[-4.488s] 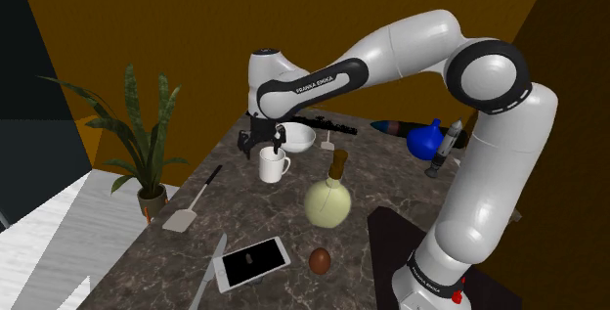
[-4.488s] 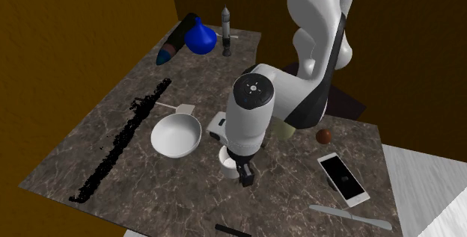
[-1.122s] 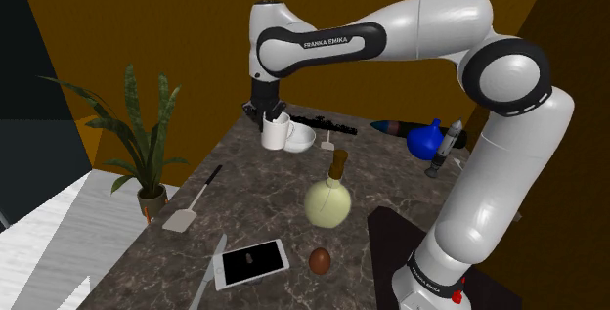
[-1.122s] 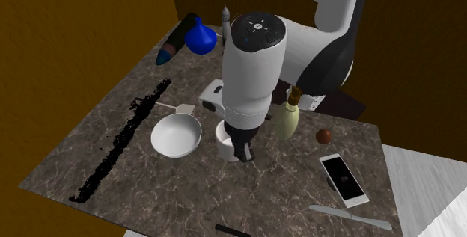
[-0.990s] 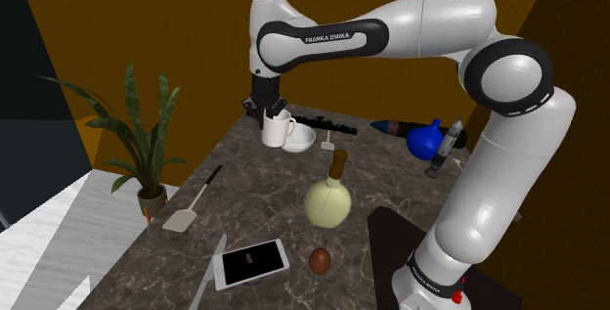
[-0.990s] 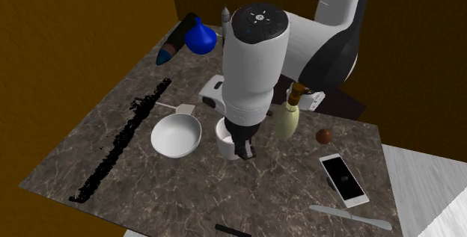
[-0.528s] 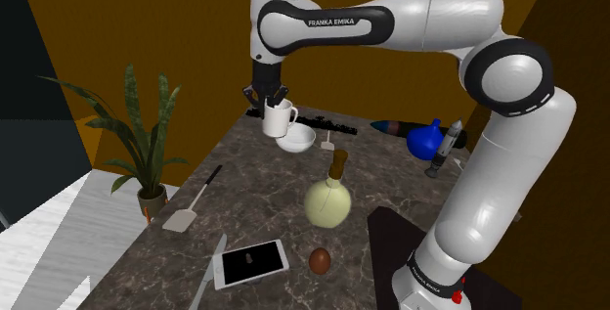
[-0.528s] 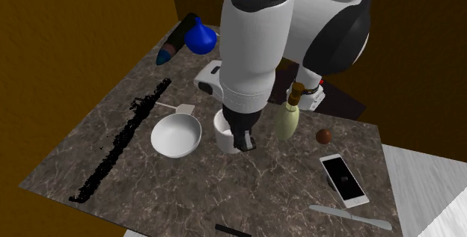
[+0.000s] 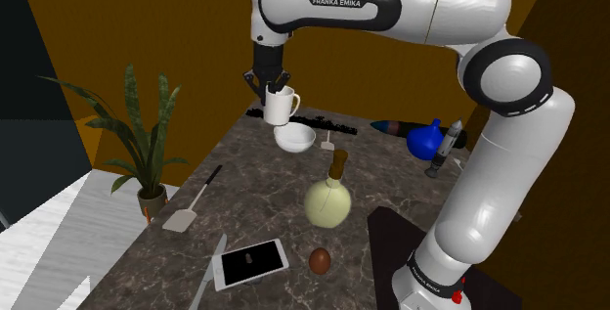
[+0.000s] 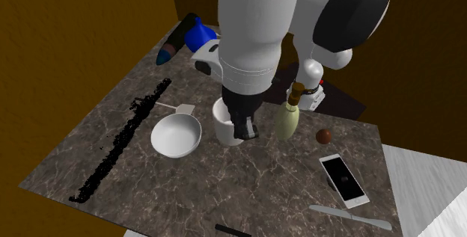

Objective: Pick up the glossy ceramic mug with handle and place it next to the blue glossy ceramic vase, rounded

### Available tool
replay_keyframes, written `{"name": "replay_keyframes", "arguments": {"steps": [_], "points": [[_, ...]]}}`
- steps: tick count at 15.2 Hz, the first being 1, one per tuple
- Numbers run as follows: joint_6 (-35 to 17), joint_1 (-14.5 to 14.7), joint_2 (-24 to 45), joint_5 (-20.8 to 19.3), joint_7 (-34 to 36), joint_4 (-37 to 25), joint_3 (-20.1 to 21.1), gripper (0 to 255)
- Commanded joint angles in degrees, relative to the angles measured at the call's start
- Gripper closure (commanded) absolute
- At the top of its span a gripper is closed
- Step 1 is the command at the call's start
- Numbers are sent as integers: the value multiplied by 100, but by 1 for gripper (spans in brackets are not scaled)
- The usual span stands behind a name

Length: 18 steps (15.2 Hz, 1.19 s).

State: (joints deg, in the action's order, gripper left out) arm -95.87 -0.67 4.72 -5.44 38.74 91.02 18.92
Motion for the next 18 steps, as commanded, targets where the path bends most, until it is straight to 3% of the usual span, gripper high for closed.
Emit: {"name": "replay_keyframes", "arguments": {"steps": [1, 5, 18], "points": [[176, 11, 26, -7, 1, -199, 7, 255], [474, 28, 94, -29, -3, -562, 16, 255], [63, -872, -1328, 328, -1854, 1107, -943, 255]]}}
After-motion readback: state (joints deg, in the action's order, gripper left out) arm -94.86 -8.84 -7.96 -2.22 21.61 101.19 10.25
